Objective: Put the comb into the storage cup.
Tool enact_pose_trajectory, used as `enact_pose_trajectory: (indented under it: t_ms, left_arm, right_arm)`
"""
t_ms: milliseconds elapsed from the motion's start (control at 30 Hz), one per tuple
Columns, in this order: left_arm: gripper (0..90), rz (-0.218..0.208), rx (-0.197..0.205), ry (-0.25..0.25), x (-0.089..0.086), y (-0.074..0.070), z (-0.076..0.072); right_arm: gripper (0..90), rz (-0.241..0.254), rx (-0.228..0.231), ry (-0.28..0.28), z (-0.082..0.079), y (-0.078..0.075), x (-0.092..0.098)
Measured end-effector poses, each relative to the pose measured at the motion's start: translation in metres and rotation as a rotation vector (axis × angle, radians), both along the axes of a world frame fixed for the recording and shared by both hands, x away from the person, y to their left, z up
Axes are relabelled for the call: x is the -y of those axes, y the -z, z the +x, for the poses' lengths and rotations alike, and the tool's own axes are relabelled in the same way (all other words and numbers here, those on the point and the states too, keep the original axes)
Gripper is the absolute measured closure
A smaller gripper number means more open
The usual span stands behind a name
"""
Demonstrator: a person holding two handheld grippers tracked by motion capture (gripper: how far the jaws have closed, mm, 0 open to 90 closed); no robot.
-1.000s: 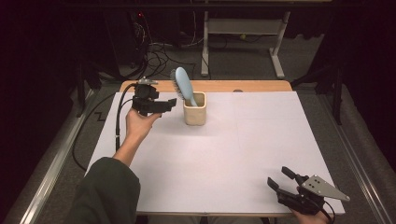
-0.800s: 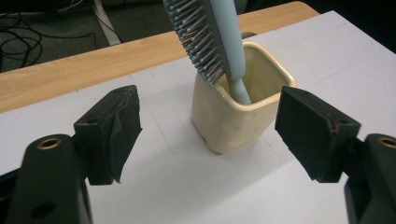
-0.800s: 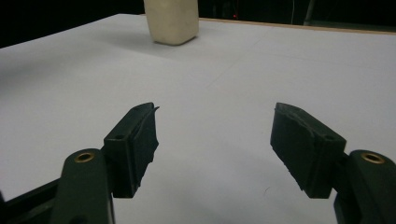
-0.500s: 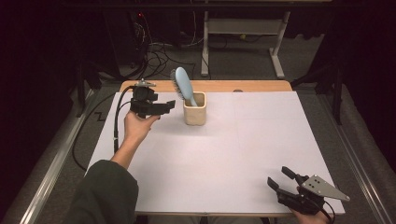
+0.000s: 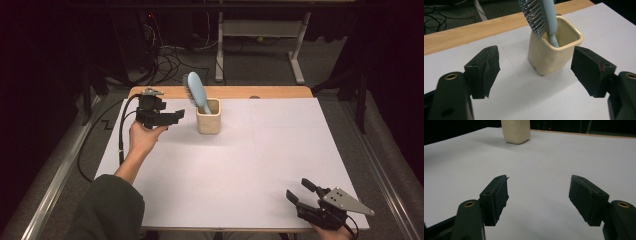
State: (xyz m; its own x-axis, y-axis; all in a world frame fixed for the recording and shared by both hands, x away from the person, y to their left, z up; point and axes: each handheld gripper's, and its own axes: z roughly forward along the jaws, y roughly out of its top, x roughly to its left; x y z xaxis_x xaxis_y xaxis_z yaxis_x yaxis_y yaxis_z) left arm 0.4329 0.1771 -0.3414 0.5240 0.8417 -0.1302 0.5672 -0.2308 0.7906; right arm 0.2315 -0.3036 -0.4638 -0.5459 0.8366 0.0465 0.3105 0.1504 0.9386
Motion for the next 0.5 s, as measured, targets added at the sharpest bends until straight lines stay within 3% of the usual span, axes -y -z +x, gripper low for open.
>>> enact_pose_trajectory:
  t_ms: [500]
  left_arm:
    - [24.5, -0.002, 0.013, -0.008, -0.011, -0.002, -0.012]
  right_arm:
    - [32.5, -0.002, 0.001, -0.001, 0.0, 0.0, 0.0]
